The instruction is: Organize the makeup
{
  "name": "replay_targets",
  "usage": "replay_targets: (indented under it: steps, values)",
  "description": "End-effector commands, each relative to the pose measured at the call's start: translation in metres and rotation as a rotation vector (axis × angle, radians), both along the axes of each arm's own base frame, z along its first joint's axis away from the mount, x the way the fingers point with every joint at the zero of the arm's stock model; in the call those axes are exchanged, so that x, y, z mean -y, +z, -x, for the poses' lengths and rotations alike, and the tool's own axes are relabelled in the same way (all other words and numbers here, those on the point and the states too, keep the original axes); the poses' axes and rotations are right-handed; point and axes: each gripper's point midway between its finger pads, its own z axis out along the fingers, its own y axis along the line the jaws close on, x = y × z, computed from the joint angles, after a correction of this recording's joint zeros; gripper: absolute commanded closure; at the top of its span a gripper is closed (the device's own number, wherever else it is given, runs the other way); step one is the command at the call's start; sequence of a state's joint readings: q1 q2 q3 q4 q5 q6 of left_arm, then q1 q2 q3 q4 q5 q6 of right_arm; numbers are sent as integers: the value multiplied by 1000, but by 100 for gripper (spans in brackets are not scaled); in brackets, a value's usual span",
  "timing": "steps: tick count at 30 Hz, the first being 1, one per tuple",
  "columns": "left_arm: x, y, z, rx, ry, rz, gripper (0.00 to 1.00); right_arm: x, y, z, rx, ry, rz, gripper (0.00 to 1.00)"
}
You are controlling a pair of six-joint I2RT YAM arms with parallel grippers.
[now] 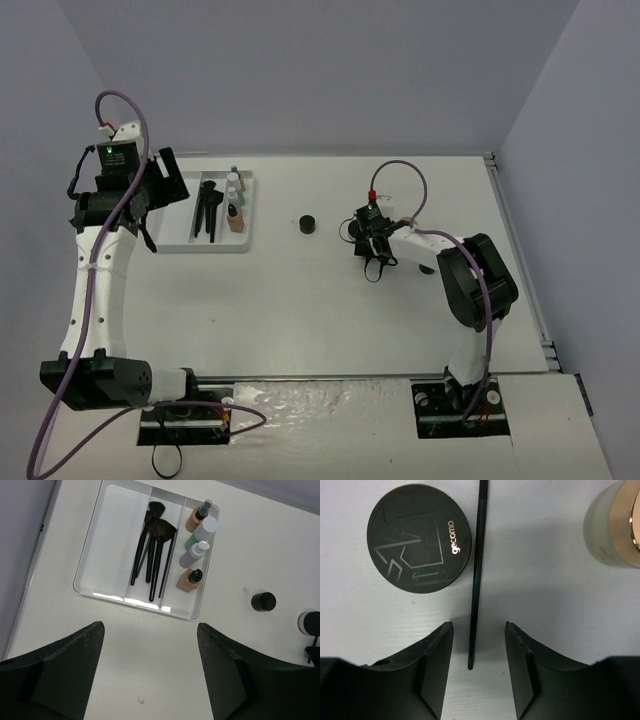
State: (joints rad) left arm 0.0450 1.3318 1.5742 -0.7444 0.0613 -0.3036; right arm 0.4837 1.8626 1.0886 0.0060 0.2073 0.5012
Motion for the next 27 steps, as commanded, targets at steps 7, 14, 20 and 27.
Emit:
replay_targets:
  steps: [7,14,20,27]
  values:
    - [35,16,35,25,-116,64,19,33,-4,-4,31,-131,34,99]
    - [102,34,40,96,-258,150,19,30,49,4,169,-83,-42,100]
    - [173,47,39,148,-395,299,19,-21,139,27,405,128,-225,100]
    - [246,57,36,181,-525,428,19,-72,218,62,577,314,-528,100]
